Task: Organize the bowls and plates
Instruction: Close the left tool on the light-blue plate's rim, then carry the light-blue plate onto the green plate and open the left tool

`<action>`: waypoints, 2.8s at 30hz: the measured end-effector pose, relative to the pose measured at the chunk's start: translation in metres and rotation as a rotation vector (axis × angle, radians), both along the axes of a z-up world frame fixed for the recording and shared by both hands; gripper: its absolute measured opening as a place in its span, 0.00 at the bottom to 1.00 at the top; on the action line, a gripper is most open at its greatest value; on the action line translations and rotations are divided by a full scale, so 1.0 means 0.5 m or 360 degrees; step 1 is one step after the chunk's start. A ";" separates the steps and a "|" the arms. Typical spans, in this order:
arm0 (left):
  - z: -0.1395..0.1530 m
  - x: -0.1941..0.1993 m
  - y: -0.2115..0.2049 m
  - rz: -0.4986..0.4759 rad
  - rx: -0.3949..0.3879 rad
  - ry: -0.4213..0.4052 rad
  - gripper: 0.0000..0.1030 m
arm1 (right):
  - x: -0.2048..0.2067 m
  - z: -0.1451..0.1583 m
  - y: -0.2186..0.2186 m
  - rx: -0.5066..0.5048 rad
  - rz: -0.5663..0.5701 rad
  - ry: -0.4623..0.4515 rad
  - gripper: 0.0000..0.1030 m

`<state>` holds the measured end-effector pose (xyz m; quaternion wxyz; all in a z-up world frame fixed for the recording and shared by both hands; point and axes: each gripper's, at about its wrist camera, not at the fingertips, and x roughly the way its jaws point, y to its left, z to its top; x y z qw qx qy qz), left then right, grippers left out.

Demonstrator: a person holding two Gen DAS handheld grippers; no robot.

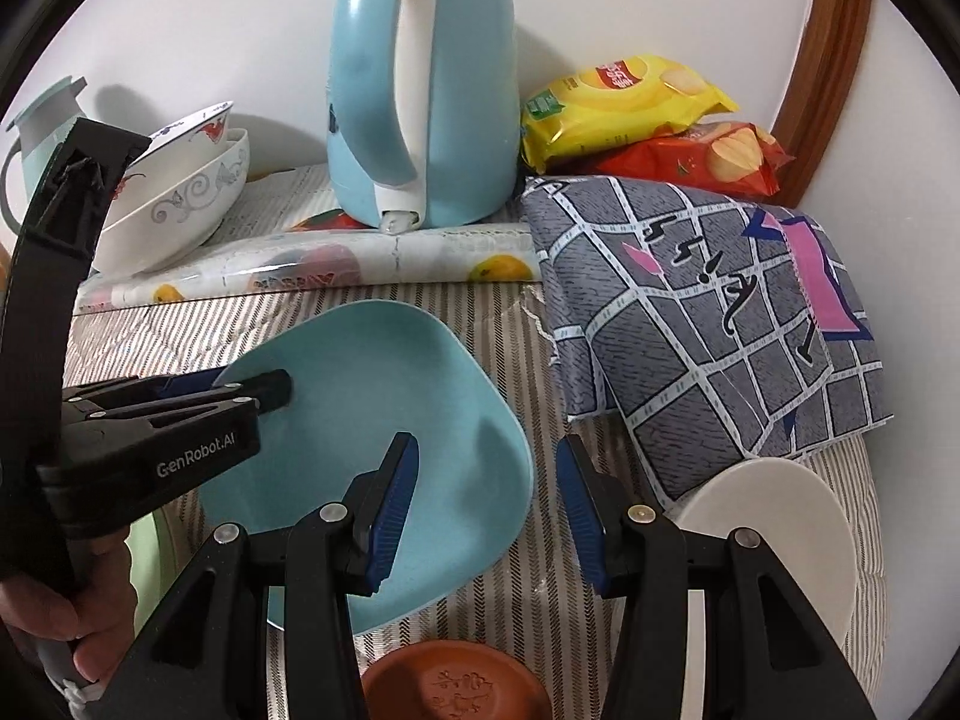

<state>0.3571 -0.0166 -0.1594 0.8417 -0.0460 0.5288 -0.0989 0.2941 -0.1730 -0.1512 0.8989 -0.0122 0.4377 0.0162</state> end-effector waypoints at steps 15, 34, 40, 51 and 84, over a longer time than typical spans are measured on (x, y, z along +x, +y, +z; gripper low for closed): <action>0.047 -0.050 0.045 0.0005 -0.0196 -0.0076 0.06 | 0.004 -0.002 -0.004 0.0030 -0.0028 0.0017 0.47; 0.116 -0.110 0.100 0.0048 -0.0300 -0.0163 0.07 | -0.036 0.038 -0.007 0.0161 -0.0055 0.0000 0.48; 0.136 -0.149 0.121 0.0061 -0.0336 -0.0174 0.07 | -0.066 0.047 -0.002 0.0232 -0.0038 0.0022 0.17; 0.173 -0.236 0.162 0.0106 -0.0345 -0.0218 0.07 | -0.156 0.093 0.037 0.0228 0.0008 -0.0089 0.08; 0.126 -0.329 0.267 0.0316 -0.0202 -0.0102 0.06 | -0.192 0.074 0.164 0.0220 0.0211 -0.0112 0.04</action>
